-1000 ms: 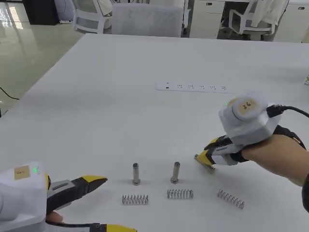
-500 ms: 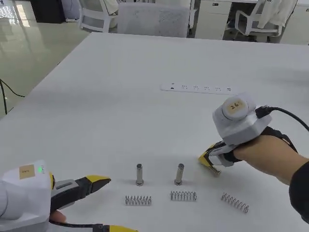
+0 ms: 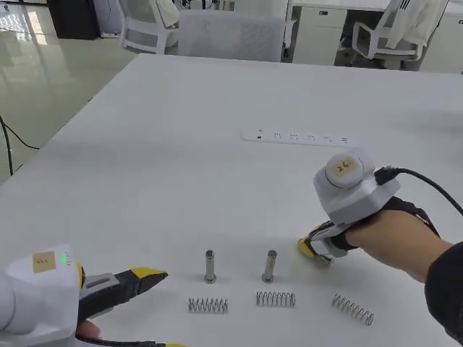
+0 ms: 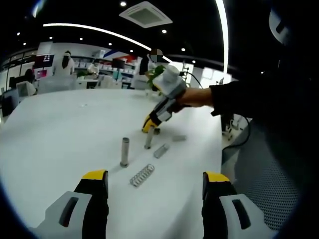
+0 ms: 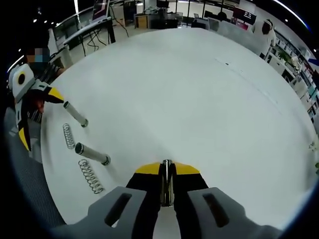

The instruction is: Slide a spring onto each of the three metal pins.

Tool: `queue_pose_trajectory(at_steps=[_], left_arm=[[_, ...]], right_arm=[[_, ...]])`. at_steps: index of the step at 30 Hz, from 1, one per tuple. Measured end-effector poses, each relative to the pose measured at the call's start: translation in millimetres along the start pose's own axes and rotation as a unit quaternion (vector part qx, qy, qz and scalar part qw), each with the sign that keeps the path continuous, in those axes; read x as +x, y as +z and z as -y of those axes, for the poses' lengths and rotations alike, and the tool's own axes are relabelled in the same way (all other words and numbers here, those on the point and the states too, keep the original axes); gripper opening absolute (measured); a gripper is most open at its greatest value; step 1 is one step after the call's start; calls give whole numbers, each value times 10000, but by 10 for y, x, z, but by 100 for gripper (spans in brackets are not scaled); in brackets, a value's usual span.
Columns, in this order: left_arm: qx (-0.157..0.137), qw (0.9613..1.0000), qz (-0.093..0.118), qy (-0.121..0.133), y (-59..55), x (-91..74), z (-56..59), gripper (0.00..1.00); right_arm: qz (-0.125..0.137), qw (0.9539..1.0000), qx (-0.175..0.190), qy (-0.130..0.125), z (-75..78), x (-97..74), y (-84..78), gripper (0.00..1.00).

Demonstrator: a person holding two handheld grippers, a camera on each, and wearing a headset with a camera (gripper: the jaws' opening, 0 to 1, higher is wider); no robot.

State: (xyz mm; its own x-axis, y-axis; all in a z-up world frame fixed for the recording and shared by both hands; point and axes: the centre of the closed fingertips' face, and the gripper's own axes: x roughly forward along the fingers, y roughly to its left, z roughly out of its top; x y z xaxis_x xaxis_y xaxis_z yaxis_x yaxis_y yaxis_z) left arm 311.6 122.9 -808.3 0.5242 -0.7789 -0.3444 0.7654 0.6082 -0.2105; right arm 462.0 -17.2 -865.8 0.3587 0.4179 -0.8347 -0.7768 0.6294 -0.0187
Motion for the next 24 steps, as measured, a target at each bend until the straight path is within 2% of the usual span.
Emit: queue_pose_trajectory(at_steps=[4,8,12,19,24], left_arm=[[18,10000,18,3,12,-11,3,73],[42,10000,-1,-13,5,-6,14,73],[59,10000,-4,-22,5,-3,23,73],[72,10000,17,-26,21,2,38,73],[86,10000,19,-36,25,6,42,73]], right_arm=[[156,9994,298,44,-8,-89,8,5],[382,9989,270,49,-49,-291,76,5],[496,9982,319,80,-105,-435,61,5],[585,9978,325,34,-160,-594,-35,5],[605,9975,369,27,-185,-634,-96,5]])
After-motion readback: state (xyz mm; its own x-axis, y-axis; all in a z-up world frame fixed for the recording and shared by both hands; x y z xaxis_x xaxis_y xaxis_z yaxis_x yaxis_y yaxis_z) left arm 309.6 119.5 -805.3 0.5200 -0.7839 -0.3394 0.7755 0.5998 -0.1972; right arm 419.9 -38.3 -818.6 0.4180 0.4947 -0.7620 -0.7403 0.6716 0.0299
